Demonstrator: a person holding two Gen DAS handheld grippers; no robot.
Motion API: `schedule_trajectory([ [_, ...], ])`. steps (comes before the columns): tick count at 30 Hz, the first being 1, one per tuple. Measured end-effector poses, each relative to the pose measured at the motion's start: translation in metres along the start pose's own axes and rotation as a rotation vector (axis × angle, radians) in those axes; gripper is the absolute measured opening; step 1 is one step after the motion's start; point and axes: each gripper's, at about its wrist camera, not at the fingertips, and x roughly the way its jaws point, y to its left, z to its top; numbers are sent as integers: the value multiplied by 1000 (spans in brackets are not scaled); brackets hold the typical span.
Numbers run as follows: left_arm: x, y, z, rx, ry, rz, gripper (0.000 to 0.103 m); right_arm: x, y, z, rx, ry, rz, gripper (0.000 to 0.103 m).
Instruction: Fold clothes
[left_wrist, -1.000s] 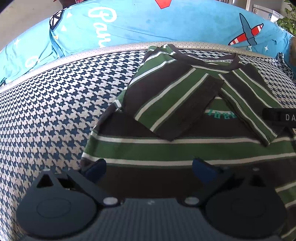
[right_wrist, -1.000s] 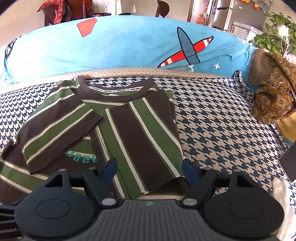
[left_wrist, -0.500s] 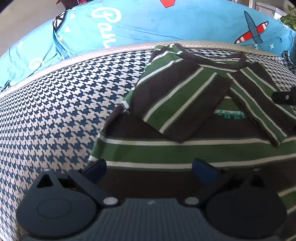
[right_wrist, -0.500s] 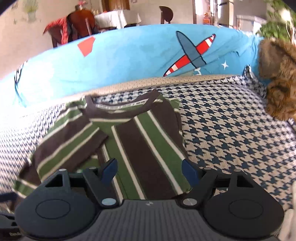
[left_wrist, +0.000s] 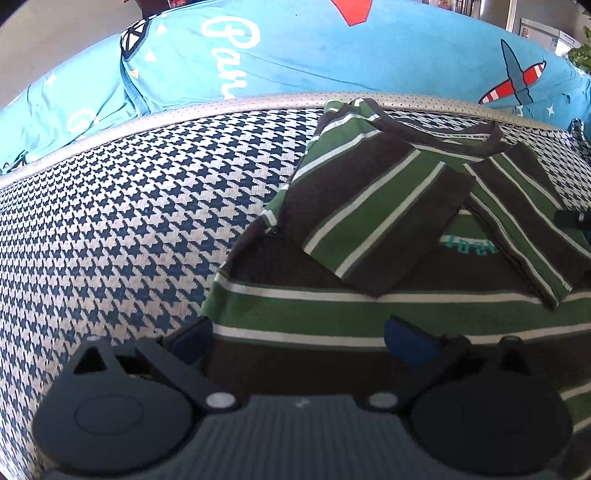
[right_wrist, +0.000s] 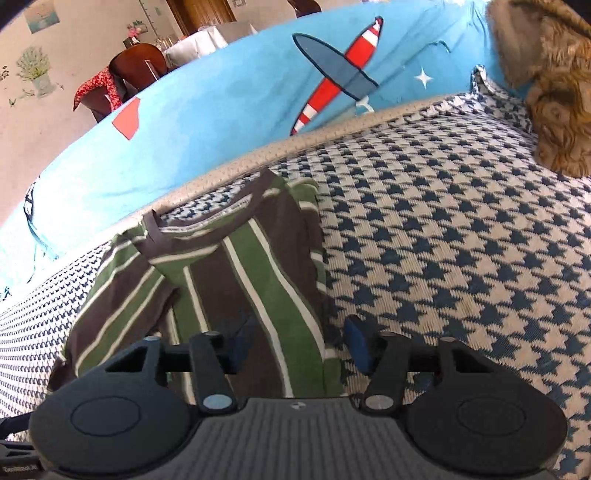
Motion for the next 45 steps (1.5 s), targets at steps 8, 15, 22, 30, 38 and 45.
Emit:
schedule_trajectory([
  [8,0,1,1,-17,-3,13,103,6,8,-7,-72,-18,6,14],
  [15,-3,3,1,-27,-10,26,103,1,20,-6,-88,-41,18,9],
  [22,-5,6,0,-41,-14,38,103,-13,49,-2,-113,-79,77,9],
  [30,-12,23,-2,-75,-25,53,103,-21,108,3,-179,-111,187,9],
  [38,-14,54,-4,-132,-27,62,103,-7,180,3,-263,-127,308,9],
  [45,-15,84,-9,-186,-19,81,103,29,228,-15,-331,-70,353,9],
])
